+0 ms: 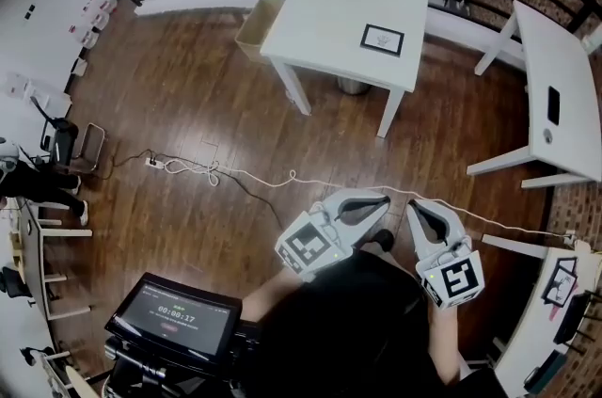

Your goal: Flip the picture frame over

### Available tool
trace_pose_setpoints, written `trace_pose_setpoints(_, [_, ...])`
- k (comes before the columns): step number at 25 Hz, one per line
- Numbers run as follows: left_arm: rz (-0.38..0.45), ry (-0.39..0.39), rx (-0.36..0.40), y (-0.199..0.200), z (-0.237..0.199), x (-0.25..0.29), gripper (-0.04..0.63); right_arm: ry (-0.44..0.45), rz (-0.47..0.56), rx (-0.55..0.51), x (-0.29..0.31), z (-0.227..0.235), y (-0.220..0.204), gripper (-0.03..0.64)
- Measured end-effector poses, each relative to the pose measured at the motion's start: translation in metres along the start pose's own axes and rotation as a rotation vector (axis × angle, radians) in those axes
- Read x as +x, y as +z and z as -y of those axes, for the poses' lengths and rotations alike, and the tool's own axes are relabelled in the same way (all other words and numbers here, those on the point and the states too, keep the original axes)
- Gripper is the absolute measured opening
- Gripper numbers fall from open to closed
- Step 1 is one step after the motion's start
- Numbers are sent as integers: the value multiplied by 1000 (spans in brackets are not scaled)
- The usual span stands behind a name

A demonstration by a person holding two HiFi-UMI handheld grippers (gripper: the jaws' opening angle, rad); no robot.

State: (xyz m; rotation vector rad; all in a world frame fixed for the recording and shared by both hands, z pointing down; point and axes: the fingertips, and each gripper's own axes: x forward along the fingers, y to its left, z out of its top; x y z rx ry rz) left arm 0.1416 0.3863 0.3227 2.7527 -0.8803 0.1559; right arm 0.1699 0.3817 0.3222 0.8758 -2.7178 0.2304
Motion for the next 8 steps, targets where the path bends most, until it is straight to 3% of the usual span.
trace_pose_setpoints(8, [-34,-9,-44,1,2,-12,15,-21,-30,31,-5,-1,4,-8])
